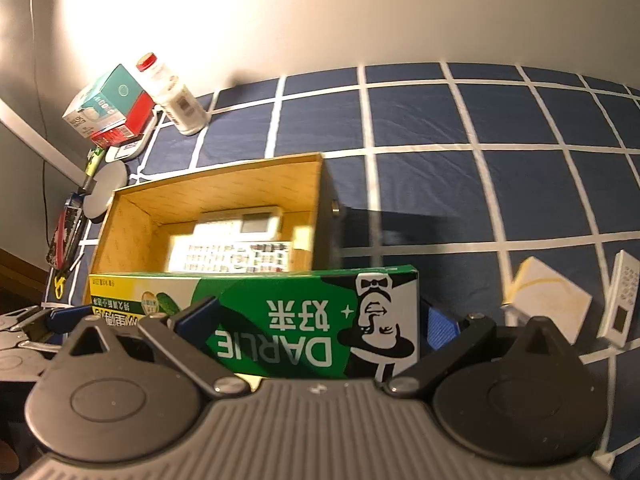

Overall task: Organize objects
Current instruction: 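Lift the toothpaste box with the left gripper and carry it over the cardboard box, then lower the toothpaste box into the cardboard box and open the left gripper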

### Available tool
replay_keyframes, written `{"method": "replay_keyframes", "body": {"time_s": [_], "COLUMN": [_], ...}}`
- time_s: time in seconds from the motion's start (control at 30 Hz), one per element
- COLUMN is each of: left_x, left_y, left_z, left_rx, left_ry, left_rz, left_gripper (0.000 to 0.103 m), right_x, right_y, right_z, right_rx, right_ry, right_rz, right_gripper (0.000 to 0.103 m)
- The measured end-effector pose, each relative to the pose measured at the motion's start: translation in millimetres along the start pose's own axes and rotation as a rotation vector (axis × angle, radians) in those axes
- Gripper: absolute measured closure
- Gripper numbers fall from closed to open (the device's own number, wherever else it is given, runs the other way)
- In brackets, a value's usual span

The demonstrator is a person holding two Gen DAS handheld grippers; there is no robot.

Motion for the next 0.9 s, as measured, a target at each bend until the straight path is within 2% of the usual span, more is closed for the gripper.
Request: {"method": "replay_keyframes", "body": {"time_s": [0.27,0.47,0.9], "left_x": [13,29,62], "left_y": [51,80,111], "left_z": [4,-8,-65], "left_rx": [0.006,0.008,0.005], "left_ry": [-0.021,-0.021,0.048], "left_rz": [0.003,0.001,-0.005], "left_gripper": [0.0,0.0,0.0], "right_x": [8,21,54], "right_y": [52,78,89], "right_z": [-16,-37,-101], "right_rx": [-0.02,-0.048,-0.089], "right_ry": [-0.007,-0.008,0.048], "right_rz": [0.006,0.018,-0.012], "right_gripper": [0.001,0.001,0.001]}}
Point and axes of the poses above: each gripper's, at about its wrist camera, not at the fingertips, and z roughly against the way its jaws point, y to its left, x to its top, the point moved 10 cm from there along -z, roughly the way its jaws point, and after that the axes turned 2 degrees about z, right-handed, at the moved point
